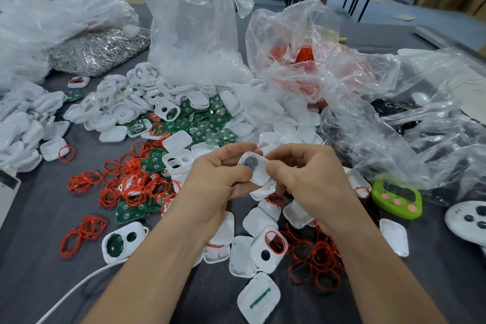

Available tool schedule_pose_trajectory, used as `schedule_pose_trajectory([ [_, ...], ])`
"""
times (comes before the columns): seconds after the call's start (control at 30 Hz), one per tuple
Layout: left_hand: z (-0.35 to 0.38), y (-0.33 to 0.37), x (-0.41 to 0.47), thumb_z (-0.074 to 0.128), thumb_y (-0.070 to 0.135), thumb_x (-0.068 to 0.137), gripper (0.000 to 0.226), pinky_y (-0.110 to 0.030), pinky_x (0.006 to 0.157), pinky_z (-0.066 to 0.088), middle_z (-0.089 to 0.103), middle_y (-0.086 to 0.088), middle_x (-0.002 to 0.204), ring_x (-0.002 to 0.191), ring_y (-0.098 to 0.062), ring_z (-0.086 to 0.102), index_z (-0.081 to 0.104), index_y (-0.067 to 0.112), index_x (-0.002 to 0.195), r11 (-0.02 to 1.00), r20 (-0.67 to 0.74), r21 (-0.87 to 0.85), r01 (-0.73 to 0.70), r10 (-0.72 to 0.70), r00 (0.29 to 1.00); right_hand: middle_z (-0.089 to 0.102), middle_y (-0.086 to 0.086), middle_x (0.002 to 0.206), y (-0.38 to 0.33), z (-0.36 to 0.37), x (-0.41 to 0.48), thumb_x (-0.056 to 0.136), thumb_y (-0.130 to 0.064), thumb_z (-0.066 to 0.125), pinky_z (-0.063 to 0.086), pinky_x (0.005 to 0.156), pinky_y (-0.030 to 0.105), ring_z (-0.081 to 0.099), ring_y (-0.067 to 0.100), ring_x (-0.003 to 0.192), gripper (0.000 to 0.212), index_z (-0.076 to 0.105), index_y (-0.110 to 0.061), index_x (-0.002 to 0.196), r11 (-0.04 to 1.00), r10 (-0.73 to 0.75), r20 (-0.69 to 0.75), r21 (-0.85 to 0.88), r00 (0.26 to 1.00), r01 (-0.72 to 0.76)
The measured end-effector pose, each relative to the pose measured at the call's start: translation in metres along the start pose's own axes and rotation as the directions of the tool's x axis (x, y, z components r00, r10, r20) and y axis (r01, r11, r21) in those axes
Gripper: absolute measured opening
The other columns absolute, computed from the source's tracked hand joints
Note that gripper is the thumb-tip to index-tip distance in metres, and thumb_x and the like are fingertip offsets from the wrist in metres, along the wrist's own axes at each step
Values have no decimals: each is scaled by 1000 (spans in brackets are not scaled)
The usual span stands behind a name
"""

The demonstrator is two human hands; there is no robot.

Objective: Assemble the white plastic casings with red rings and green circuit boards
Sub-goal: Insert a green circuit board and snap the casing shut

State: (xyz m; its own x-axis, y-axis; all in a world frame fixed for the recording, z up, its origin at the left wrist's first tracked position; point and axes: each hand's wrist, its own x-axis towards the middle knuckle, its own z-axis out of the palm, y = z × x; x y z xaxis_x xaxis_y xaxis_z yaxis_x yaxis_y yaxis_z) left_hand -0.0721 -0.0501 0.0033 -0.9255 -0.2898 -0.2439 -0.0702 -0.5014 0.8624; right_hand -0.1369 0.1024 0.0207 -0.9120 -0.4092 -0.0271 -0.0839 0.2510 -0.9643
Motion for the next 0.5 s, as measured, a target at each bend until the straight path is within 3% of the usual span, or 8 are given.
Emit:
schedule_pose_trajectory([
  [0.13,1,0,-1,57,-23,86,36,-32,68,63,78,-14,96,83,-24,77,74,5,102,1000,-14,4,-21,21,1000,73,4,66,1,4,1,71,-24,74,54,54,28,65,16,52,10,79,-23,80,998,52,19,32,998,-53],
  [0.23,3,0,-2,61,-18,89,30,-31,67,62,79,-14,97,84,-24,77,75,4,103,999,-20,18,-38,39,999,74,4,67,0,4,0,68,-23,73,52,53,23,65,14,53,13,79,-23,80,994,87,39,56,995,-89],
  [0.37,4,-1,-2,63,-13,90,25,-30,67,62,78,-14,100,86,-23,77,76,4,103,998,-26,34,-51,52,998,69,-2,60,-1,3,1,83,-19,76,48,50,16,63,10,52,9,79,-27,79,995,79,37,58,996,-82],
  [0.5,5,-1,-3,63,-11,92,23,-29,66,62,78,-14,100,84,-22,77,76,5,104,998,-29,39,-59,60,998,73,-2,64,-1,5,-1,88,-22,74,54,56,28,68,13,52,12,77,-32,81,998,42,-34,-35,999,-43],
])
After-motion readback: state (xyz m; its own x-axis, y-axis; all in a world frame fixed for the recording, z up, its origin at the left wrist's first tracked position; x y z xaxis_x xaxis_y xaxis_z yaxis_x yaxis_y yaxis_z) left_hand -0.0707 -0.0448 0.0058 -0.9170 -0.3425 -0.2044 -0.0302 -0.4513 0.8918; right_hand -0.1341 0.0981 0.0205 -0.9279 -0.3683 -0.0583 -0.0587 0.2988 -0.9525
